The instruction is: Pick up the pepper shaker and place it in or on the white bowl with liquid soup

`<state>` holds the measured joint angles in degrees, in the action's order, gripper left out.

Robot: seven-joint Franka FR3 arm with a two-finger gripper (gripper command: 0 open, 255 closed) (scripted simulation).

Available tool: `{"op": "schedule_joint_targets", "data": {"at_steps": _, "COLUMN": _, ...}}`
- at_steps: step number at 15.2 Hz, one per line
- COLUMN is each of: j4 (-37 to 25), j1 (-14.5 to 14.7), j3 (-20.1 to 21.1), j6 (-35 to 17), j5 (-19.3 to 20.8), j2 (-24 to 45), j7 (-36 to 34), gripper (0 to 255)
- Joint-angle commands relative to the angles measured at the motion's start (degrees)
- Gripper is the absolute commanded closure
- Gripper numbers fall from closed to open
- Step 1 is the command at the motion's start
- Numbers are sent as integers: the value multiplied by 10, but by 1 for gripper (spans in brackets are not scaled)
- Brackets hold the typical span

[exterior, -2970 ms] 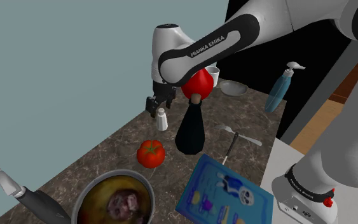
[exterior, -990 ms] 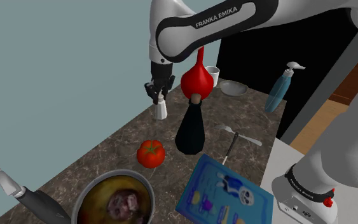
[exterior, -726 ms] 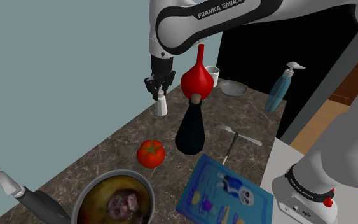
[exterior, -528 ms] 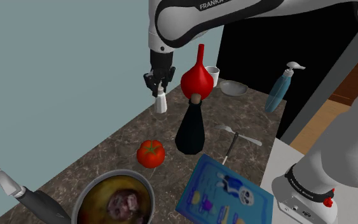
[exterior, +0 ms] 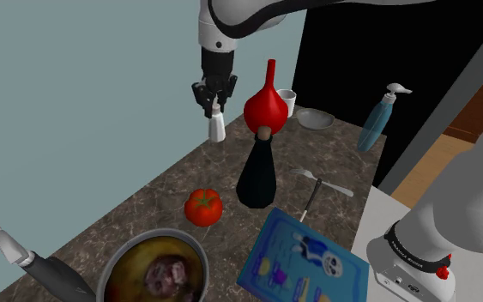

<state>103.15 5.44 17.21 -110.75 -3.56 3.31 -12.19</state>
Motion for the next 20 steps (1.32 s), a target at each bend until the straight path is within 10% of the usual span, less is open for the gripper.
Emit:
{"op": "schedule_joint_targets", "data": {"at_steps": 1, "j4": -16, "j1": 0, "j3": 0, "j6": 15, "j5": 1, "j2": 1, "j7": -1, "gripper": 255}}
{"op": "schedule_joint_targets", "data": {"at_steps": 20, "j4": -56, "j1": 118, "j3": 107, "j6": 43, "j5": 29, "j2": 2, "j7": -234, "gripper": 255}}
